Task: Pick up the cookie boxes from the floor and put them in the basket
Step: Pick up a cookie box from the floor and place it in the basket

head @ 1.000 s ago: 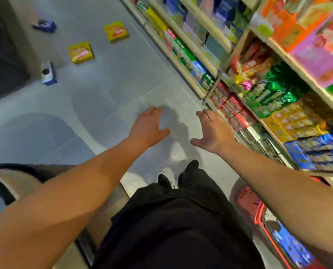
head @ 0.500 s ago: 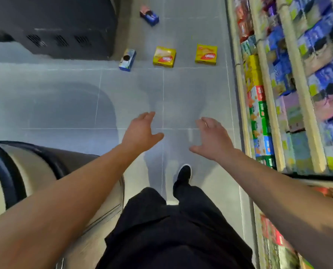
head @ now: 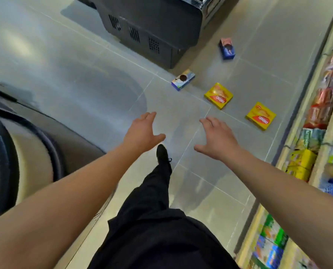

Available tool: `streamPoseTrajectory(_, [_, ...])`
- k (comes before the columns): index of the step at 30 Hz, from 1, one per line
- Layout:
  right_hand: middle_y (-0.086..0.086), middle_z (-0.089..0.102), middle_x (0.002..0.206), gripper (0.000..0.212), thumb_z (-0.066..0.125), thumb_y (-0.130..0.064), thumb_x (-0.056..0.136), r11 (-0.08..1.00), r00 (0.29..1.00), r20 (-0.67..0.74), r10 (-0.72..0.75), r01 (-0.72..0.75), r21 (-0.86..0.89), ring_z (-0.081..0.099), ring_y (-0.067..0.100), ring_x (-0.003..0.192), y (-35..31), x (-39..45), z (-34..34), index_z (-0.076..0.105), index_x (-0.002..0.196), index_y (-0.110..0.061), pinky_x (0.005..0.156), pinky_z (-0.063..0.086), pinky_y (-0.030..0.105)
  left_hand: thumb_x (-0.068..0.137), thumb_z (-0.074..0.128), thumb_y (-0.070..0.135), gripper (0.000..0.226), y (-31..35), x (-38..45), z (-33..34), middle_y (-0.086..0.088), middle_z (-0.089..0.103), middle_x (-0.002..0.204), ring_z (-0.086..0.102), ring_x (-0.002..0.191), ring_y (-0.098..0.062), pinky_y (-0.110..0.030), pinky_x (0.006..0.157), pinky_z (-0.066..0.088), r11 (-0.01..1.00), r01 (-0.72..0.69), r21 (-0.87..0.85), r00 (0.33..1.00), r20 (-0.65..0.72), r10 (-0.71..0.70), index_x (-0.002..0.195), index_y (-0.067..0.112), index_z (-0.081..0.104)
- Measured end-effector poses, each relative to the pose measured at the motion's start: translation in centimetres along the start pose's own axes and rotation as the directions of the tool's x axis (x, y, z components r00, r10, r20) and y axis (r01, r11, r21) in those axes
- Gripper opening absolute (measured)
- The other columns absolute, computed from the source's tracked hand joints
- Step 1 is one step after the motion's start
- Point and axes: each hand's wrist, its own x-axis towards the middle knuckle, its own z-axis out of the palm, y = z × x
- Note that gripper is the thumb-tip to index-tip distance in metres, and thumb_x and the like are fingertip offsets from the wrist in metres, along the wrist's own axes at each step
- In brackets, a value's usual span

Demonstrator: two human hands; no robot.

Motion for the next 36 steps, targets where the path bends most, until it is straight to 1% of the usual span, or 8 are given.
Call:
streamPoseTrajectory(7, [0.006, 0.027, 0.156, 0.096, 0.072, -0.056, 0.073, 0.997, 0.999, 0.031, -0.026, 0.028, -0.065, 0.023, 0.026, 0.143, 1.9, 13.9, -6.1, 0.028, 0.15, -0.019, 0.117, 0.025, 0.038, 0.079, 0.069, 0.046, 0.088, 0.6, 13.2, -3.9, -0.004, 0.03, 0.155, 0.033, 0.138, -0.029, -0.044, 0.108, 0.038, 0.998, 0.05, -0.029, 0.998, 0.029, -0.049, 0.151, 0.019, 0.026])
streamPoseTrajectory(12, [0.006, 0.026, 0.156, 0.097, 0.073, -0.054, 0.073, 0.996, 0.997, 0.059, -0.045, 0.049, -0.069, 0.022, 0.026, 0.144, 3.9, 21.8, -10.1, 0.027, 0.151, -0.018, 0.116, 0.024, 0.038, 0.079, 0.069, 0.046, 0.089, 2.3, 21.2, -6.3, -0.005, 0.027, 0.157, 0.029, 0.141, -0.029, -0.044, 0.11, 0.034, 0.996, 0.078, -0.05, 0.995, 0.066, -0.075, 0.152, 0.02, 0.024])
streamPoseTrajectory(16, [0.005, 0.027, 0.155, 0.095, 0.072, -0.054, 0.075, 0.988, 0.989, 0.109, -0.1, 0.112, -0.11, 0.021, 0.025, 0.143, 5.9, 27.6, -11.5, 0.026, 0.151, -0.02, 0.117, 0.024, 0.038, 0.079, 0.069, 0.047, 0.09, 3.5, 26.1, -6.5, -0.004, 0.028, 0.157, 0.028, 0.141, -0.028, -0.044, 0.112, 0.034, 0.989, 0.127, -0.074, 0.99, 0.066, -0.122, 0.152, 0.02, 0.024])
streamPoseTrajectory(19, [0.004, 0.03, 0.153, 0.093, 0.072, -0.053, 0.075, 0.97, 0.973, 0.147, -0.178, 0.199, -0.141, 0.024, 0.025, 0.141, 7.4, 32.3, -11.8, 0.028, 0.149, -0.02, 0.117, 0.024, 0.036, 0.077, 0.07, 0.048, 0.091, 4.3, 29.5, -5.4, -0.003, 0.028, 0.156, 0.03, 0.141, -0.027, -0.044, 0.111, 0.036, 0.974, 0.205, -0.096, 0.978, 0.047, -0.201, 0.152, 0.022, 0.024])
streamPoseTrajectory(22, [0.005, 0.031, 0.152, 0.091, 0.07, -0.053, 0.076, 0.934, 0.94, 0.205, -0.274, 0.311, -0.178, 0.026, 0.025, 0.14, 9.1, 37.2, -11.0, 0.029, 0.149, -0.019, 0.116, 0.023, 0.034, 0.077, 0.071, 0.047, 0.093, 5.1, 32.6, -3.4, -0.003, 0.026, 0.157, 0.029, 0.142, -0.027, -0.043, 0.109, 0.034, 0.943, 0.302, -0.143, 0.953, 0.04, -0.299, 0.152, 0.022, 0.023])
streamPoseTrajectory(27, [0.007, 0.032, 0.152, 0.091, 0.071, -0.051, 0.077, 0.828, 0.839, 0.342, -0.424, 0.512, -0.228, 0.029, 0.027, 0.139, 11.1, 45.9, -8.6, 0.029, 0.149, -0.016, 0.115, 0.024, 0.034, 0.075, 0.074, 0.045, 0.096, 5.4, 37.3, 0.5, -0.004, 0.024, 0.158, 0.031, 0.14, -0.03, -0.04, 0.109, 0.033, 0.853, 0.458, -0.25, 0.884, 0.024, -0.467, 0.152, 0.022, 0.023])
streamPoseTrajectory(32, [0.007, 0.028, 0.155, 0.095, 0.073, -0.05, 0.077, 0.813, 0.806, 0.415, -0.422, 0.539, -0.221, 0.027, 0.028, 0.141, 12.0, 52.5, -3.9, 0.026, 0.152, -0.016, 0.116, 0.023, 0.035, 0.074, 0.074, 0.042, 0.098, 3.8, 41.3, 5.5, -0.006, 0.023, 0.159, 0.026, 0.142, -0.028, -0.039, 0.112, 0.029, 0.799, 0.503, -0.33, 0.855, 0.057, -0.516, 0.153, 0.021, 0.02])
streamPoseTrajectory(36, [0.006, 0.031, 0.153, 0.096, 0.075, -0.046, 0.074, 0.823, 0.811, 0.428, -0.399, 0.523, -0.224, 0.03, 0.029, 0.139, 12.6, 58.4, 1.9, 0.027, 0.151, -0.016, 0.115, 0.03, 0.039, 0.072, 0.076, 0.042, 0.101, 0.6, 45.3, 10.7, -0.005, 0.023, 0.159, 0.023, 0.144, -0.025, -0.035, 0.114, 0.025, 0.772, 0.515, -0.373, 0.845, 0.07, -0.53, 0.153, 0.022, 0.02])
